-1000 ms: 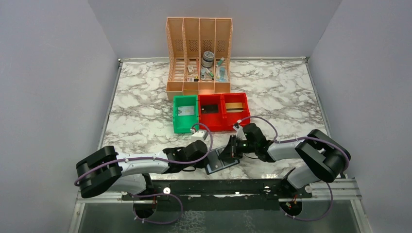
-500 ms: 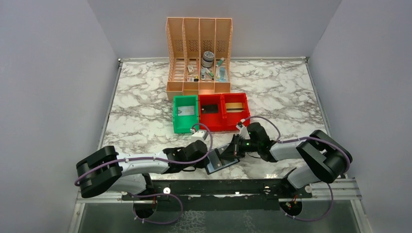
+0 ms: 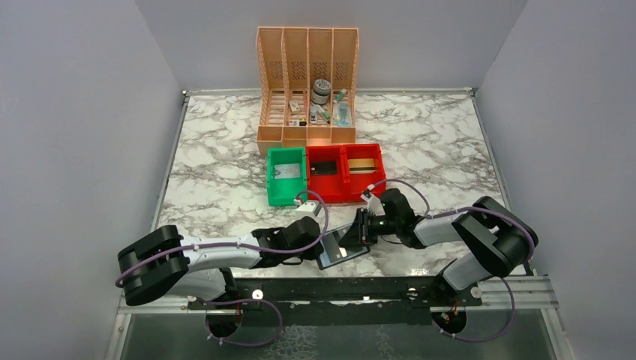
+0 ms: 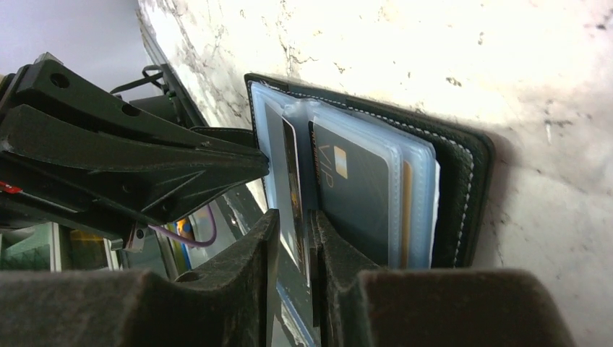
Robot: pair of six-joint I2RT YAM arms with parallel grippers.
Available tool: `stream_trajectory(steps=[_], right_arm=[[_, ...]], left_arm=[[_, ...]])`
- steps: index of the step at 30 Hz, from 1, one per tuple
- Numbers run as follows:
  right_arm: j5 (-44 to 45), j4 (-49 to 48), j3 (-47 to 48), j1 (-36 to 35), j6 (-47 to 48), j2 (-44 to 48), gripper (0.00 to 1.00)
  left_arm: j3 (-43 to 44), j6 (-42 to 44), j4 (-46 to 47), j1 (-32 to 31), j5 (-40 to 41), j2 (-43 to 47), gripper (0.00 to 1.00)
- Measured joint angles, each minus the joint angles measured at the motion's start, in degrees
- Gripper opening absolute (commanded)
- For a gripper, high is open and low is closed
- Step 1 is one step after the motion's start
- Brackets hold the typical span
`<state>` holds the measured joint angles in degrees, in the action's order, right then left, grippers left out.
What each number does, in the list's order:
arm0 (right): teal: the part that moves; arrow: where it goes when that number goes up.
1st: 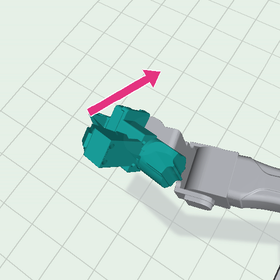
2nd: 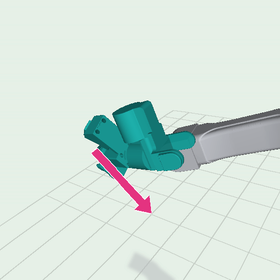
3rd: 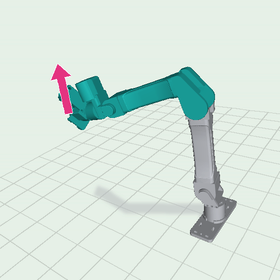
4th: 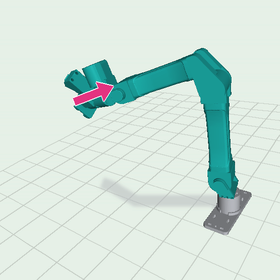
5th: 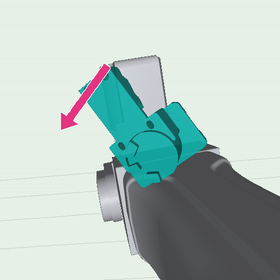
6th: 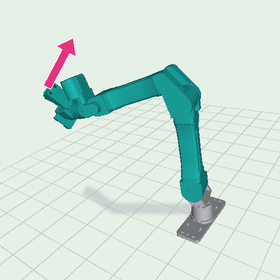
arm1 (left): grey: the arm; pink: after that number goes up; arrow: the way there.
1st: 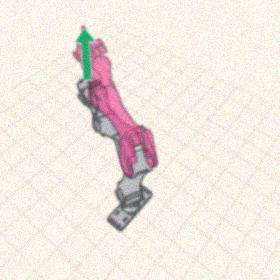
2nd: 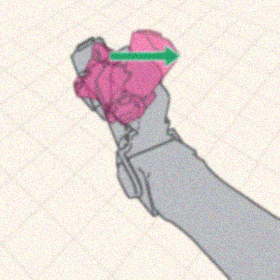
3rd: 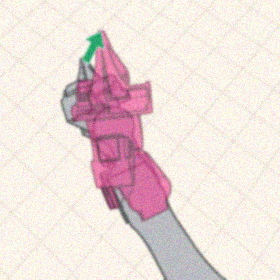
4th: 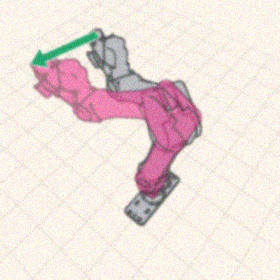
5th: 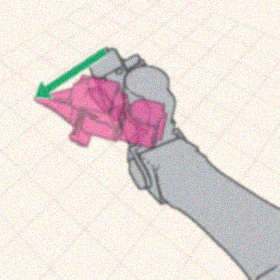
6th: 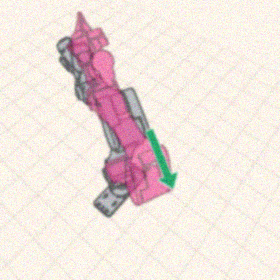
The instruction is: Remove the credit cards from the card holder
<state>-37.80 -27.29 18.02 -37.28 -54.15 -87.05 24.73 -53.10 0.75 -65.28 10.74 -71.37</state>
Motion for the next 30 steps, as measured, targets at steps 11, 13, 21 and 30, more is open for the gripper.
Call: stream_trajectory(steps=[11, 13, 21, 30], right_arm=[[-1.0, -0.5, 1.2, 0.0, 1.4, -1.9, 0.06], [0.4, 0.9, 1.2, 0.0, 1.6, 0.0, 0.06], [4.0, 4.4, 1.2, 0.0, 3.5, 5.0, 0.25], [-2.6, -0.6, 2.9, 0.2, 4.1, -3.4, 0.25]], left_arm=[[0.0, -0.1, -0.1, 0.0, 0.0, 0.0, 0.00], [0.0, -0.1, -0.1, 0.0, 0.0, 0.0, 0.00], [0.0, -0.1, -0.1, 0.0, 0.0, 0.0, 0.00], [0.0, -0.1, -0.1, 0.0, 0.0, 0.0, 0.00]])
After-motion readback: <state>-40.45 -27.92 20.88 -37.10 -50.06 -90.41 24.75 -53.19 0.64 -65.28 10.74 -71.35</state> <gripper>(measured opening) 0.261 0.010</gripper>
